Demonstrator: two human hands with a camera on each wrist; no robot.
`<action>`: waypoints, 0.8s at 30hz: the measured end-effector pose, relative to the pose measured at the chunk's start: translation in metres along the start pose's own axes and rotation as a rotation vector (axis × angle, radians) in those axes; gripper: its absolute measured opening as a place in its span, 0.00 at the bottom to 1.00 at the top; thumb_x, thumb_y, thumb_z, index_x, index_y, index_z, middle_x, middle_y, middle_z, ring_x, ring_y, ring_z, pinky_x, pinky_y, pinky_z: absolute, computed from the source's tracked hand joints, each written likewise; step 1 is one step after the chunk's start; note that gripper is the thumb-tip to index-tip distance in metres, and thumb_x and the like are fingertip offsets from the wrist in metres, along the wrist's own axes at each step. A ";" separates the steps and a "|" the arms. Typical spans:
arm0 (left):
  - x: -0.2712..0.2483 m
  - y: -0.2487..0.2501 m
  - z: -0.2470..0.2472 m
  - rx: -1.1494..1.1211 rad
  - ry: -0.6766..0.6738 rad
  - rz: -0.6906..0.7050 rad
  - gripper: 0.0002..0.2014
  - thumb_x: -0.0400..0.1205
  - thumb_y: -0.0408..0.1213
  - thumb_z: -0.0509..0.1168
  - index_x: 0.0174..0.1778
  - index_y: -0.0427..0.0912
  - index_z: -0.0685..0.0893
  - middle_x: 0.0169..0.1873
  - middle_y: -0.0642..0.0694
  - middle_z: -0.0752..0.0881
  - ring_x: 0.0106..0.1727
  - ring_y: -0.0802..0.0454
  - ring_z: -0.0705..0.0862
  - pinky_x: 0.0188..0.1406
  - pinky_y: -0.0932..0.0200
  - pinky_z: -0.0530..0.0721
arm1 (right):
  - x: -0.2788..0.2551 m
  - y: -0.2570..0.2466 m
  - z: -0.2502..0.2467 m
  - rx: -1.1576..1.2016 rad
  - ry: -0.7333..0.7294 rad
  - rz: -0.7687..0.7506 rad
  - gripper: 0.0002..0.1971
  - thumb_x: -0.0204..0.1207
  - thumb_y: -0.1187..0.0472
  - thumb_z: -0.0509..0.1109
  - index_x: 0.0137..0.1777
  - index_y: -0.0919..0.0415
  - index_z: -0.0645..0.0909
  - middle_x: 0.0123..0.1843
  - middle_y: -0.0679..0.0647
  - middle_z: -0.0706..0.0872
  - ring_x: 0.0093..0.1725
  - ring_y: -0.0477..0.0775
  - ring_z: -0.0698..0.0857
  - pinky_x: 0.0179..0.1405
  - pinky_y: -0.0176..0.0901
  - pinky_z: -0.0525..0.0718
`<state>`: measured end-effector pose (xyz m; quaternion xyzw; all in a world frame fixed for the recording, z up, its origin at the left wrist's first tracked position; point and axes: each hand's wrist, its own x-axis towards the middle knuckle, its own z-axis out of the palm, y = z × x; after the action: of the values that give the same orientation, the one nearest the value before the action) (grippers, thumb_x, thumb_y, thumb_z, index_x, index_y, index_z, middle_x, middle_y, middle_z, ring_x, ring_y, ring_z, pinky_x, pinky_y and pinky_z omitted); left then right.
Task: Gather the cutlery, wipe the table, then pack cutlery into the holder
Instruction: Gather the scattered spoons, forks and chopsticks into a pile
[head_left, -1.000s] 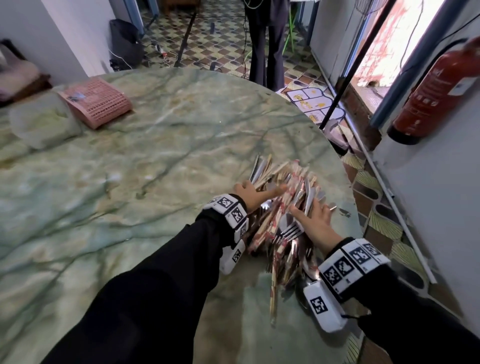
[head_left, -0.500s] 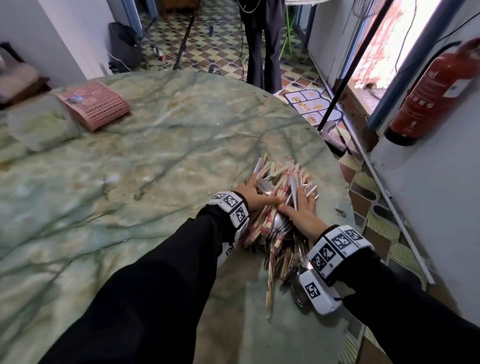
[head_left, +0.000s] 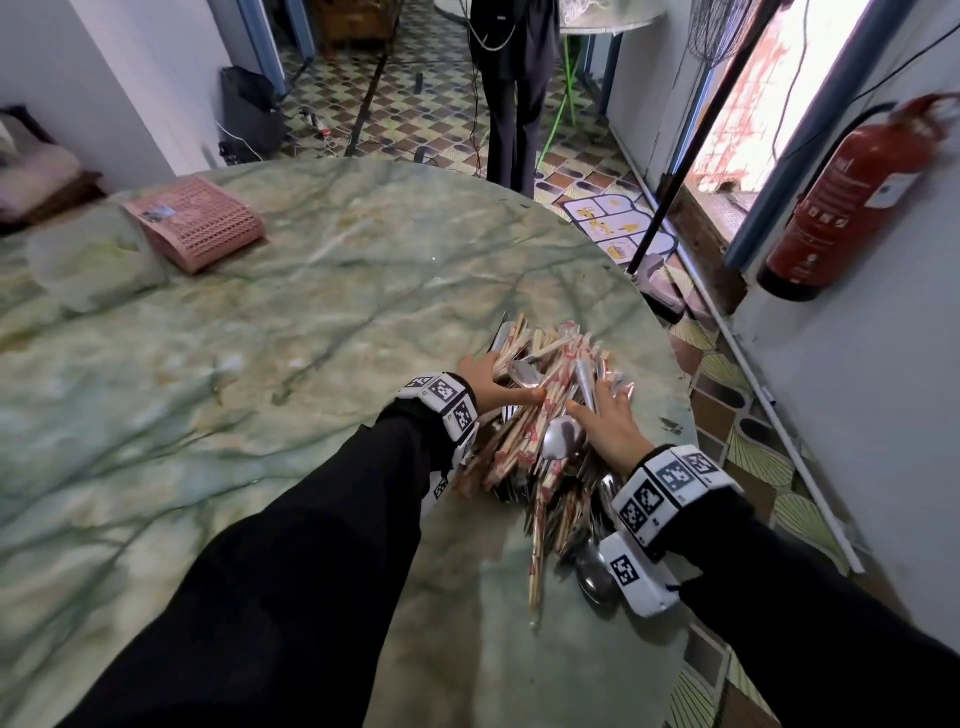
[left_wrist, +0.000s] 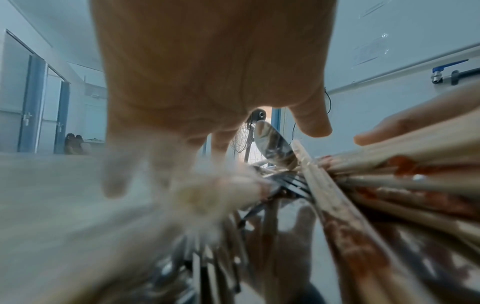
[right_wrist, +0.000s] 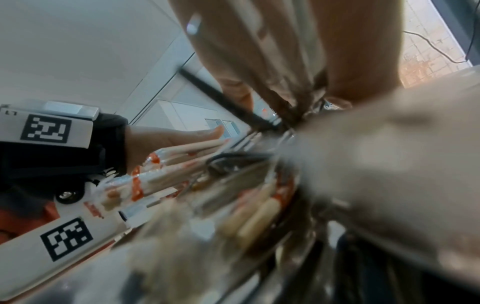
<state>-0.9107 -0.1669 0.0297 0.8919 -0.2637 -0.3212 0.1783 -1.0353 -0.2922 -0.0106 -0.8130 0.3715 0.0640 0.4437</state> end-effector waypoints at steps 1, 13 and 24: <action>0.001 -0.001 0.002 -0.007 0.004 -0.001 0.50 0.66 0.68 0.68 0.79 0.43 0.60 0.76 0.37 0.66 0.75 0.40 0.68 0.73 0.45 0.67 | 0.000 0.000 0.000 -0.015 0.002 0.002 0.35 0.81 0.44 0.57 0.83 0.53 0.46 0.84 0.60 0.40 0.83 0.62 0.43 0.82 0.59 0.46; -0.037 -0.017 -0.004 -0.052 0.032 0.064 0.32 0.78 0.47 0.68 0.75 0.40 0.67 0.69 0.39 0.78 0.66 0.41 0.79 0.66 0.52 0.75 | -0.009 0.010 -0.004 -0.150 0.033 -0.093 0.35 0.79 0.50 0.63 0.82 0.58 0.54 0.81 0.63 0.61 0.79 0.64 0.62 0.78 0.59 0.61; -0.108 -0.070 -0.019 0.029 0.023 0.097 0.26 0.83 0.43 0.62 0.76 0.37 0.66 0.72 0.38 0.73 0.72 0.44 0.73 0.66 0.59 0.70 | -0.030 0.009 -0.001 -0.245 0.120 0.050 0.20 0.78 0.58 0.65 0.67 0.67 0.76 0.57 0.66 0.82 0.58 0.65 0.81 0.58 0.50 0.78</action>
<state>-0.9432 -0.0449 0.0610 0.8841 -0.3094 -0.2980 0.1839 -1.0632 -0.2792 -0.0034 -0.8540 0.4070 0.0712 0.3161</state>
